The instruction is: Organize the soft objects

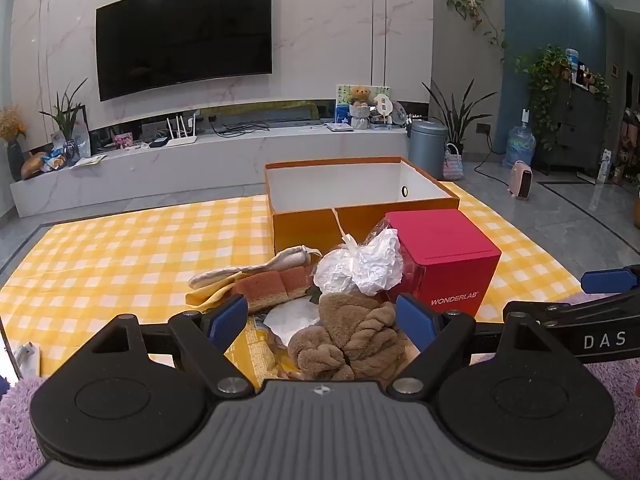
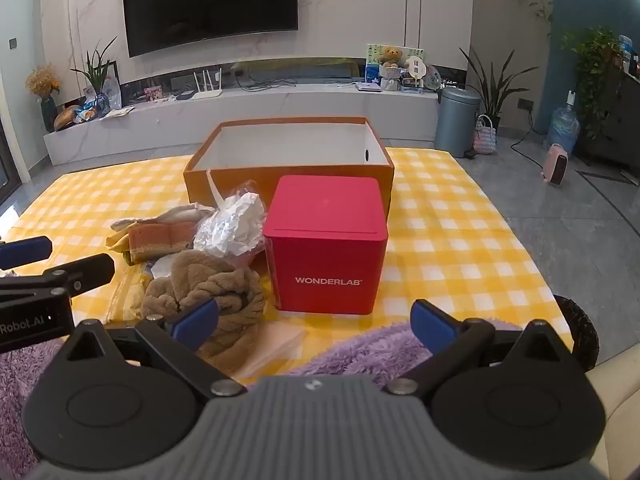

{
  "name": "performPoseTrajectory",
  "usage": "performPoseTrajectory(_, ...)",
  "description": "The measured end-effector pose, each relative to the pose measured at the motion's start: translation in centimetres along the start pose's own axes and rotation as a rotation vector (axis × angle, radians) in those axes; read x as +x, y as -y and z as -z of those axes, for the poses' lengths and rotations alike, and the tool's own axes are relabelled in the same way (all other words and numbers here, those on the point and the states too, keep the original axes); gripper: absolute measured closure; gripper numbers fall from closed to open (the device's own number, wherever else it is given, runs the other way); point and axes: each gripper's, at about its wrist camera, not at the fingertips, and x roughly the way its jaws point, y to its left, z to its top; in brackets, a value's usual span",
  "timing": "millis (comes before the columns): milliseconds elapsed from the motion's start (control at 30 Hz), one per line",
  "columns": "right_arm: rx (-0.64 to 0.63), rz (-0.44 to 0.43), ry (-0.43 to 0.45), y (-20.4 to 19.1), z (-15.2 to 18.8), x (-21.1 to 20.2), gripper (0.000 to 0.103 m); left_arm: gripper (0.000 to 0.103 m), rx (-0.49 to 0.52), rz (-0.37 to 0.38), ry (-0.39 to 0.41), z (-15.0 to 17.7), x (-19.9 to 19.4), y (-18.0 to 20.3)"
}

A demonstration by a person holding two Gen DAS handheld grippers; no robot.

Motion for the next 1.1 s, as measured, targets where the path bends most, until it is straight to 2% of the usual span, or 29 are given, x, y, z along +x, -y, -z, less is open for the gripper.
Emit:
performPoseTrajectory(33, -0.001, 0.001, -0.001, 0.0, 0.0, 0.0, 0.003, 0.011, -0.005, 0.008, 0.001, 0.0, 0.0, -0.1)
performPoseTrajectory(100, 0.001, 0.001, 0.000, 0.0, 0.0, 0.0, 0.003, 0.015, -0.024, 0.039, -0.010, -0.1, 0.1, -0.4)
performPoseTrajectory(300, 0.000, 0.002, -0.006, 0.0, -0.1, 0.1, 0.003, 0.015, -0.036, 0.015, -0.016, 0.6, 0.2, -0.3)
performPoseTrajectory(400, 0.003, -0.001, -0.010, 0.1, -0.2, 0.1, 0.003, 0.016, -0.032, 0.024, 0.014, 0.9, -0.2, -0.3)
performPoseTrajectory(500, 0.006, -0.006, -0.018, -0.5, 0.3, 0.3, 0.003, 0.016, -0.016, 0.031, 0.016, -0.3, -0.6, -0.2)
performPoseTrajectory(633, 0.000, -0.012, -0.019, -0.2, 0.2, 0.2, 0.003, 0.016, -0.027, -0.003, 0.040, -0.4, -0.9, -0.2)
performPoseTrajectory(833, 0.006, -0.012, -0.020, -0.1, 0.2, 0.2, 0.003, 0.019, -0.042, 0.011, 0.062, -0.4, -1.1, -0.4)
performPoseTrajectory(1100, 0.000, -0.015, -0.024, -0.3, 0.3, 0.4, 0.003, 0.019, -0.048, 0.023, 0.050, -0.3, -1.0, -0.5)
